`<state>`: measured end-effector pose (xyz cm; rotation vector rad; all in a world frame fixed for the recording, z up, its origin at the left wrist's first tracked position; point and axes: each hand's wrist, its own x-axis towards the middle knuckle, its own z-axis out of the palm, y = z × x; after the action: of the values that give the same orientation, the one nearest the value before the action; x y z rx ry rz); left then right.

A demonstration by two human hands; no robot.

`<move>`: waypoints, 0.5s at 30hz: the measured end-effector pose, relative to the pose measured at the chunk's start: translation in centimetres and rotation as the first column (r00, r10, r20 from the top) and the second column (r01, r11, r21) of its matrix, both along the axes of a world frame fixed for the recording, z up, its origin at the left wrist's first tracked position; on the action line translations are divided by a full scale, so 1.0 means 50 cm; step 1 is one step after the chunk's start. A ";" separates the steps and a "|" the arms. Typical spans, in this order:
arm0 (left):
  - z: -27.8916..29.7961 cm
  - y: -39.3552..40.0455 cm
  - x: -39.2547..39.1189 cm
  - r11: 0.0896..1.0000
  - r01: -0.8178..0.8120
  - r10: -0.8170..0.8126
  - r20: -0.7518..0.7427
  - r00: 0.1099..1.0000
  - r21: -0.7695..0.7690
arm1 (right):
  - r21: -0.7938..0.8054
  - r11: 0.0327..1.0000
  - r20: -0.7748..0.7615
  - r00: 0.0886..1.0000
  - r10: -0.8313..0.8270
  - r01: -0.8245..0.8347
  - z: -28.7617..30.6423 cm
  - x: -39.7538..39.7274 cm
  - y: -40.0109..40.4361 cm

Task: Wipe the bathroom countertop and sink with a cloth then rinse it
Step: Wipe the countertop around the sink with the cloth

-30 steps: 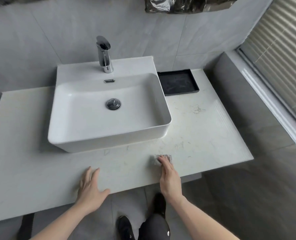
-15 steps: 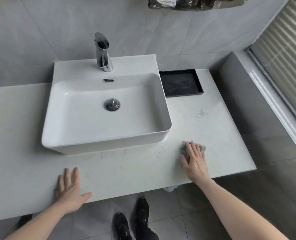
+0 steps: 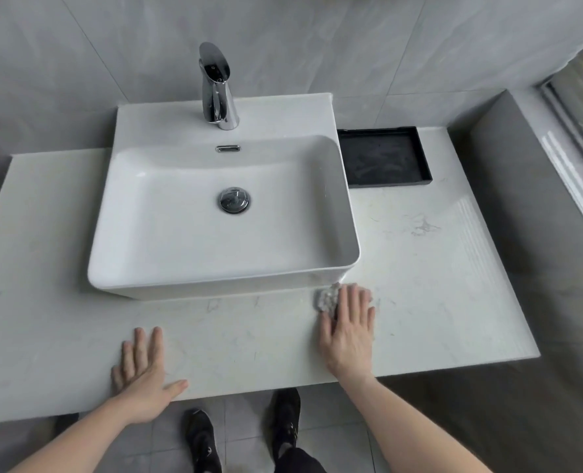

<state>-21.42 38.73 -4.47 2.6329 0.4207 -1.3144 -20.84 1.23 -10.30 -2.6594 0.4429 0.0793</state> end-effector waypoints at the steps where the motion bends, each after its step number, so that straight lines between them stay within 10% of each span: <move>1: 0.001 0.000 0.001 1.000 -0.002 0.002 -0.008 1.000 -0.002 | 0.020 0.999 0.019 0.999 0.035 -0.036 0.002 0.001 0.042; 9: -0.003 0.007 0.003 1.000 0.014 -0.014 -0.029 0.999 -0.015 | 0.128 0.873 0.129 0.880 0.457 -0.471 -0.020 -0.012 0.250; 15: 0.001 0.004 0.002 0.999 -0.001 0.000 -0.023 1.000 -0.040 | 0.284 0.911 0.200 0.947 0.250 -0.300 0.019 0.000 0.103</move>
<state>-21.32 38.96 -4.44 2.5872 0.3943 -1.3391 -20.84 6.40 -9.36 -2.3734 -0.0049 0.0195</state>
